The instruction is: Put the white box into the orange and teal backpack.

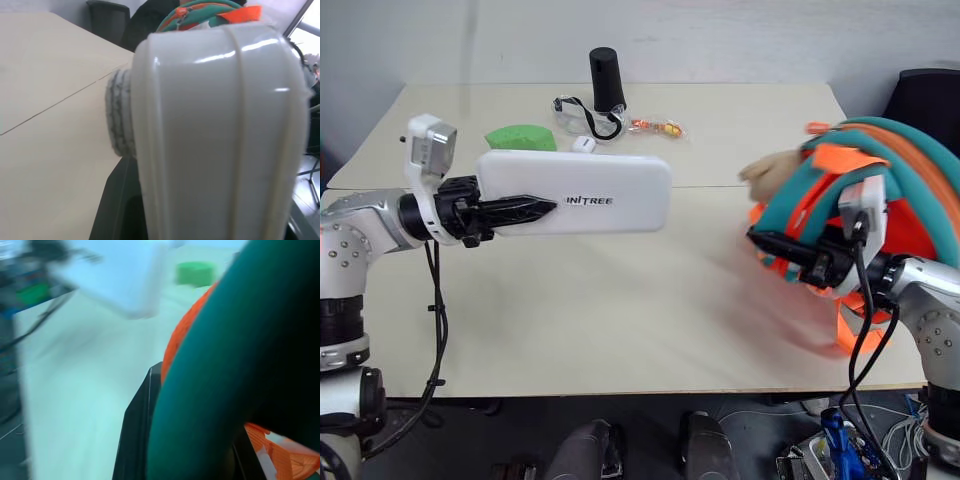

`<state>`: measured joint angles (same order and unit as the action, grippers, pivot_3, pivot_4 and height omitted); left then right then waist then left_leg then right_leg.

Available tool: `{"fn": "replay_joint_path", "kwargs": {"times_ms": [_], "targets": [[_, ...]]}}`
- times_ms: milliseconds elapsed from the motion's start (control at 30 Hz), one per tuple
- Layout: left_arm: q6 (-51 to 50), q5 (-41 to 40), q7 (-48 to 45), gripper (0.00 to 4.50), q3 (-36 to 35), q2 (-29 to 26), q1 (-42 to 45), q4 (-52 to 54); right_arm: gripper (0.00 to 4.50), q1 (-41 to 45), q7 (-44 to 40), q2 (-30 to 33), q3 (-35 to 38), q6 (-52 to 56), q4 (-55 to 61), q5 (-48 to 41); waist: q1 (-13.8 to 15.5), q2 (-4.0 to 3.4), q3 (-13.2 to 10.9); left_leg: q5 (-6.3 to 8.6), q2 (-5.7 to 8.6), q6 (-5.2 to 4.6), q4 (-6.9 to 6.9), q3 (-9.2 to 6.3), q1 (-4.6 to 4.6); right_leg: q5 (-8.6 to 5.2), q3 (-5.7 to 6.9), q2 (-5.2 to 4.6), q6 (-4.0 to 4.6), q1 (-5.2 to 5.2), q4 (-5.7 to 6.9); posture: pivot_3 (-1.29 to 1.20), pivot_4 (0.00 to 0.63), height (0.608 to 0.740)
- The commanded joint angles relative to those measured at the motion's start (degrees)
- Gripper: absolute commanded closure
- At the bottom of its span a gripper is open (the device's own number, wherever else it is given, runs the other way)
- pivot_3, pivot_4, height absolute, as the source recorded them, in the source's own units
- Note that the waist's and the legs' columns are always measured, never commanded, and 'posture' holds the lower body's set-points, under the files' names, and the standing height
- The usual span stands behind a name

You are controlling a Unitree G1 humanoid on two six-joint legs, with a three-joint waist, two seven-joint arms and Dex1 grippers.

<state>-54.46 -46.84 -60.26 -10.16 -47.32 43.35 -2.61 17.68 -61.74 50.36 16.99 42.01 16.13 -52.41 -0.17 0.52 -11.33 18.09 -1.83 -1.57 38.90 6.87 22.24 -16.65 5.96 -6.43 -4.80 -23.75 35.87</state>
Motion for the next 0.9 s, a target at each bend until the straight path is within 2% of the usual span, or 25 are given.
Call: {"fn": "replay_joint_path", "kwargs": {"times_ms": [33, 333, 533, 733, 900], "targets": [[2.14, 0.86, -1.46, 3.21, -1.68, -2.16, 2.91, -0.7, 4.49, 2.39, -10.76, 3.59, -3.59, 1.06, 5.05, -3.75, 0.04, 0.02, -0.01, 0.0, 0.01, -0.01, 0.0, 0.0, 0.01, 0.0, 0.0, -0.01, 0.0, 0.0, 0.0, 0.0, 0.15, 0.74], [2.5, 0.75, -3.4, 3.21, -4.9, -7.06, 3.19, -1.97, 4.49, 6.96, -24.11, 8.68, -5.91, 5.97, 6.34, -10.62, 0.04, 0.1, -0.1, 0.04, 0.0, -0.01, 0.02, -0.03, 0.08, 0.0, 0.02, -0.08, 0.0, -0.03, 0.01, 0.0, 0.15, 0.74], [3.07, 0.45, -6.14, 3.21, -6.26, -10.96, 4.03, -3.73, 4.49, 12.26, -26.83, 12.17, -3.54, 14.33, 1.84, -20.22, 0.06, 0.18, -0.21, 0.04, -0.03, 0.0, 0.03, -0.03, 0.08, -0.01, 0.03, -0.13, 0.02, -0.09, -0.02, 0.0, 0.15, 0.74], [2.29, -1.47, -7.33, 3.21, -4.2, -9.41, 0.25, 5.66, 4.49, 9.31, -23.25, 7.25, -8.6, 4.0, 0.28, -5.65, 0.21, 0.26, -0.2, 0.1, -0.01, 0.02, 0.07, -0.06, 0.15, -0.01, 0.03, -0.18, 0.01, -0.09, -0.04, 0.0, 0.15, 0.74], [3.56, -0.59, -6.74, 3.21, -2.14, -7.94, -2.5, 10.84, 4.49, 5.51, -23.8, 6.25, -8.53, 0.79, 1.09, -2.17, 0.25, 0.25, -0.23, 0.12, 0.03, -0.02, 0.07, 0.0, 0.2, 0.02, 0.03, -0.12, -0.03, -0.12, 0.1, 0.0, 0.15, 0.74]]}}
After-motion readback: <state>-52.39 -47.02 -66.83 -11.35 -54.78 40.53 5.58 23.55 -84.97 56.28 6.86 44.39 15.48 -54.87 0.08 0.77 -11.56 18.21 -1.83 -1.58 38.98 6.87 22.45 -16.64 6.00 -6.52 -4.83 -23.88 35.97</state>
